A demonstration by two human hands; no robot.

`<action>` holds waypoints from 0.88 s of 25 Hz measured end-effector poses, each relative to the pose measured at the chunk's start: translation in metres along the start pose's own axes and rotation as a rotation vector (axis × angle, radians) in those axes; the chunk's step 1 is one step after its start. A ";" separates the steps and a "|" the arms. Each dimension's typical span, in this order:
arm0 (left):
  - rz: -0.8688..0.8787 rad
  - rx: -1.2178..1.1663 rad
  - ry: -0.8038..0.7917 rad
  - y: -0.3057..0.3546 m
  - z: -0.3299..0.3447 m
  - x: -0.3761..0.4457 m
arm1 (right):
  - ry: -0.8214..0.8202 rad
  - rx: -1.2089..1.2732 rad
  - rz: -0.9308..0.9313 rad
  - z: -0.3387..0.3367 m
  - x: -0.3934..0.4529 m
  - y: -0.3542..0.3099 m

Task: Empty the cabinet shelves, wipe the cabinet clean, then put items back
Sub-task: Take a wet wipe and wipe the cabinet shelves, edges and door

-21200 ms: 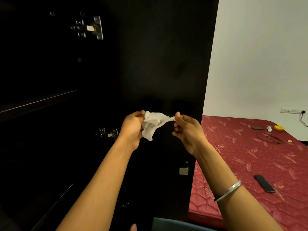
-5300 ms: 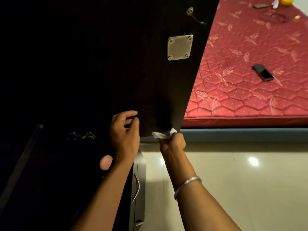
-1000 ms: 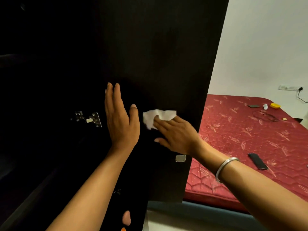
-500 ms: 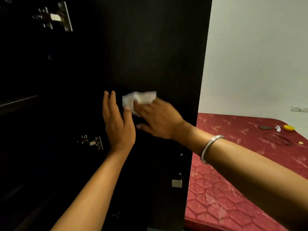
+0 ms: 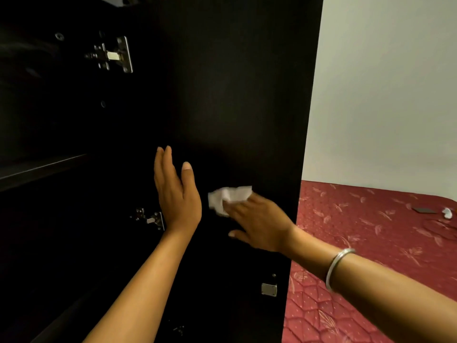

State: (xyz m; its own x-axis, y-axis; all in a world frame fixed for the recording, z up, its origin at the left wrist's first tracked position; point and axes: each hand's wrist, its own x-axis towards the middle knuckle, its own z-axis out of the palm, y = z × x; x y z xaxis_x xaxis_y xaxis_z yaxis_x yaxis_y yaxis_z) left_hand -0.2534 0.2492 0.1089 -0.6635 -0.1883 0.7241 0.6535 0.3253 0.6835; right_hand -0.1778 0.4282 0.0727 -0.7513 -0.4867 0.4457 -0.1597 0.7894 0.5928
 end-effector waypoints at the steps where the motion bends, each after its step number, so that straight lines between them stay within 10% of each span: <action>1: -0.009 0.012 0.000 0.003 0.000 0.002 | 0.063 0.026 0.101 -0.016 0.012 0.017; 6: -0.004 0.013 -0.035 0.024 0.007 0.001 | 0.340 -0.125 0.589 -0.115 0.073 0.100; 12: 0.035 -0.054 -0.073 0.022 -0.004 0.000 | -0.097 0.010 0.078 -0.021 -0.035 -0.001; 17: 0.017 -0.052 -0.046 0.019 -0.014 0.001 | 0.232 -0.032 0.529 -0.093 0.026 0.084; 22: 0.001 -0.012 -0.066 0.010 -0.009 -0.014 | 0.194 -0.096 0.313 -0.059 0.047 0.050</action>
State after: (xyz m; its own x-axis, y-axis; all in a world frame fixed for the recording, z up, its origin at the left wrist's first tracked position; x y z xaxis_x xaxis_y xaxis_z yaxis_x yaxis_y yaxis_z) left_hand -0.2346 0.2471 0.1059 -0.6850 -0.1264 0.7175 0.6583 0.3146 0.6839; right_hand -0.1827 0.4224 0.1626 -0.6176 -0.2966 0.7284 0.1261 0.8768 0.4640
